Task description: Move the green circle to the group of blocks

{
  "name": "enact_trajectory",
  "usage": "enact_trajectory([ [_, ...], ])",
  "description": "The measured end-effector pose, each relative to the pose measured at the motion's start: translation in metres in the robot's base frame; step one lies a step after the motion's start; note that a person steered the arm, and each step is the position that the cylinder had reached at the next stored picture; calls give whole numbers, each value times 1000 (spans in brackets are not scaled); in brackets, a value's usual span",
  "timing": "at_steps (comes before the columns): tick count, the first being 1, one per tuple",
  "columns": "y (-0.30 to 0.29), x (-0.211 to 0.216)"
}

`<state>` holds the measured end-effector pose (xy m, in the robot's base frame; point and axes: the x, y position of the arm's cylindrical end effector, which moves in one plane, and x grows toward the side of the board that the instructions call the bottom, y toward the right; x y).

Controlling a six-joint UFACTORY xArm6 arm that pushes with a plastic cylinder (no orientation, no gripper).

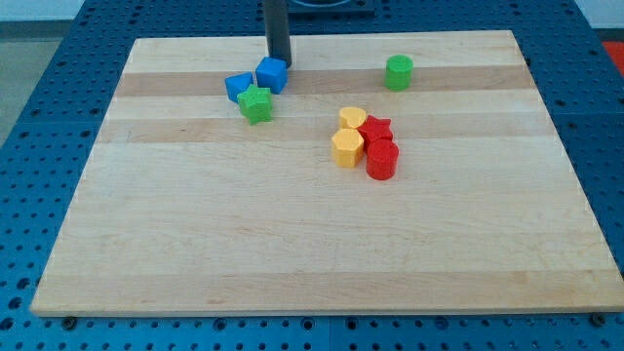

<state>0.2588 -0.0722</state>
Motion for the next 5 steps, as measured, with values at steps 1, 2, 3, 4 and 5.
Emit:
enact_trajectory([
  [1,-20,4],
  [2,3,-3],
  [3,72,-6],
  [4,144,-7],
  [5,200,-11],
])
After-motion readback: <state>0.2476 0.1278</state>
